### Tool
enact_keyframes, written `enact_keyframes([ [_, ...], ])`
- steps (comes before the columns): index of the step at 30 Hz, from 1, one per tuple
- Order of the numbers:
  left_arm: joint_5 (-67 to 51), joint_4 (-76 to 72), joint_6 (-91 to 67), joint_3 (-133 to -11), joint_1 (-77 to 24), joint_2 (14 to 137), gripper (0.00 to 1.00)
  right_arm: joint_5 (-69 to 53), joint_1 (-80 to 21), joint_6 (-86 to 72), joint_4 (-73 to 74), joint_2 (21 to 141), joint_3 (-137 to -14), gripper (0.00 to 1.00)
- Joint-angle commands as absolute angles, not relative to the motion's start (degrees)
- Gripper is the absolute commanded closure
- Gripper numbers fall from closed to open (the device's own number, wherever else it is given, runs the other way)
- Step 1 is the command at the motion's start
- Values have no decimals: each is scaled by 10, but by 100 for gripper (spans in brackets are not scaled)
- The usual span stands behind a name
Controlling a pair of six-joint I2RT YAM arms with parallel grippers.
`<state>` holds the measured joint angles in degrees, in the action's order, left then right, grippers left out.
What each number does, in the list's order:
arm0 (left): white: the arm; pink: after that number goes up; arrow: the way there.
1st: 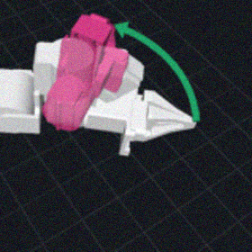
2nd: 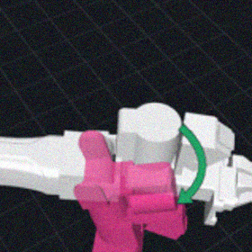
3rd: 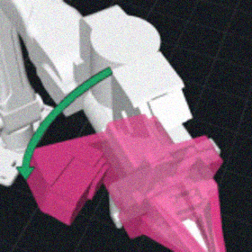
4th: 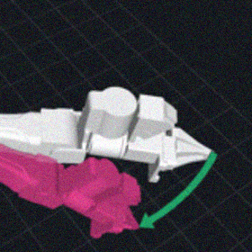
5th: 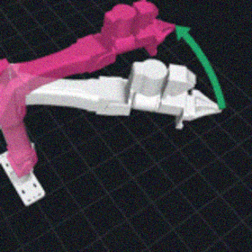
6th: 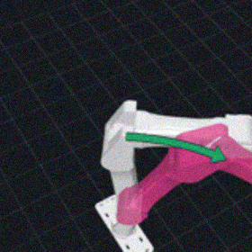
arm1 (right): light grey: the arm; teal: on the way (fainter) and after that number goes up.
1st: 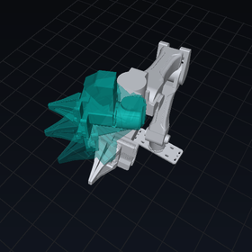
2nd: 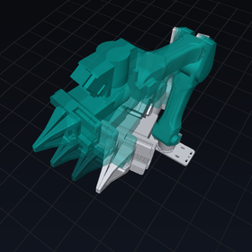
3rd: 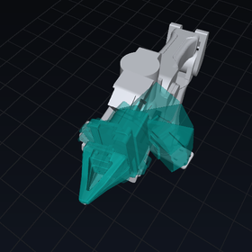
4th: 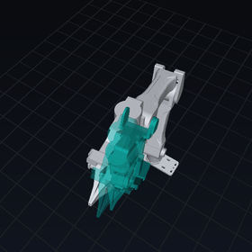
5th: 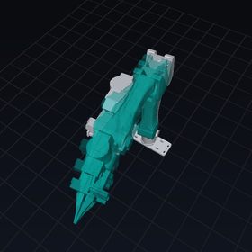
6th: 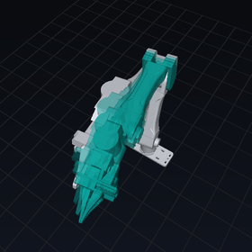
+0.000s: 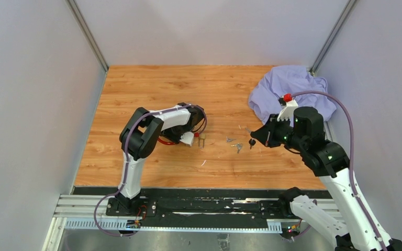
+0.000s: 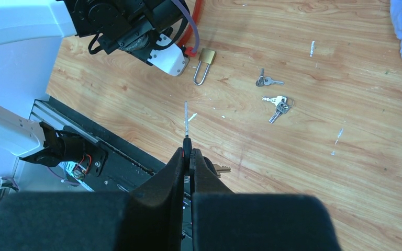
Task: Unlock with the key
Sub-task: Place the lock at the center of the board.
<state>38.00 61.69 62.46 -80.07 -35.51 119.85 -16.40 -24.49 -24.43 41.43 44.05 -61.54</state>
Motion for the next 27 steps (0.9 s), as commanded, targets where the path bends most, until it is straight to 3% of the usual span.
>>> enact_keyframes([
  [1, 418, 619, 627, -797, -369, 1214, 67, -168, -253, -245, 414, 437, -635, 99],
  [4, 410, 620, 621, -799, -371, 1223, 52, -167, -253, -244, 413, 436, -639, 99],
  [5, 406, 620, 618, -798, -371, 1224, 34, -167, -253, -244, 414, 435, -639, 99],
  [6, 399, 620, 617, -796, -371, 1222, 1, -166, -253, -245, 414, 435, -641, 99],
  [18, 288, 638, 583, -859, -335, 1132, 2, -167, -253, -246, 418, 441, -643, 99],
  [27, 171, 566, 570, -932, -220, 1028, 2, -161, -253, -240, 422, 444, -633, 99],
])
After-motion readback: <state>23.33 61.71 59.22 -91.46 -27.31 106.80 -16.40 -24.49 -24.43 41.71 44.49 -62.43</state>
